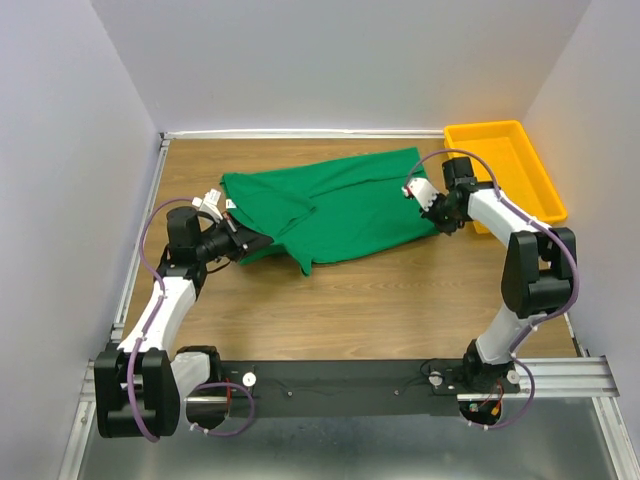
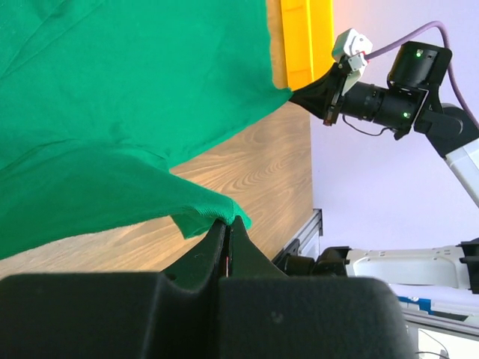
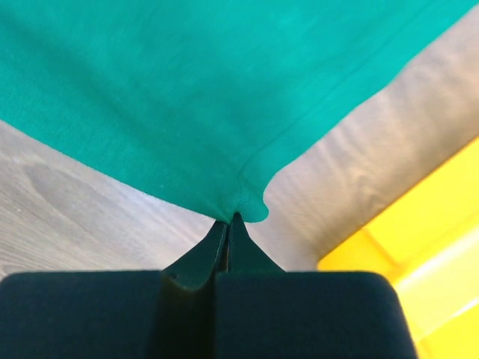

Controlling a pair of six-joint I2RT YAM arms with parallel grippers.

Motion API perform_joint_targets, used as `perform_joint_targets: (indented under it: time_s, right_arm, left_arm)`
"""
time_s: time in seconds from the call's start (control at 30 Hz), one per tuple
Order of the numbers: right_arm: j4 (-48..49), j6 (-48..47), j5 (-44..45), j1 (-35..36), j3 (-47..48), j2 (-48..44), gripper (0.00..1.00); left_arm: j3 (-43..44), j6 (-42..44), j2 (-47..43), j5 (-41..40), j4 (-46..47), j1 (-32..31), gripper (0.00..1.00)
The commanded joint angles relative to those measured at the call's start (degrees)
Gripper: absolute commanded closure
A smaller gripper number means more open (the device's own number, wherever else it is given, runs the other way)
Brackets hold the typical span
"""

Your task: Fold and stack the t-shirts

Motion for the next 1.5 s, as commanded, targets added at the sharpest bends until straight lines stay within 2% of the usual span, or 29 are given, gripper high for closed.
perform_joint_targets:
  time_s: [0.0,0.43,0.9,1.13,1.47]
  right_arm:
    - [0.17,1.83,-2.2,-0.48,3.23,-0.94,1.0]
    - [0.0,4.11,-1.41,-0.57,10.78,5.48,0.99]
    - [-0.18,7.19,-0.88,-0.57,23.61,15.76,0.99]
    - [-0.36,8.42,-0.7,-0.57,26.95,18.75,1.0]
    - [-0.62,9.04,-0.97,-0.57,28.63,20.77,0.99]
  left_arm:
    - [2.24,-1.42,-0.04,1.82,2.02,0.5,1.0]
    - [6.02,-4.33,4.44,-0.11,7.91,0.94,1.0]
    - [16.65,-3.45,20.34,-2.66,12.66,2.26,1.0]
    - [21.84,-2.48,27.64,-2.58,12.75,2.26,1.0]
    - [25.44,-1.6,32.39,-2.75,12.22,2.26,1.0]
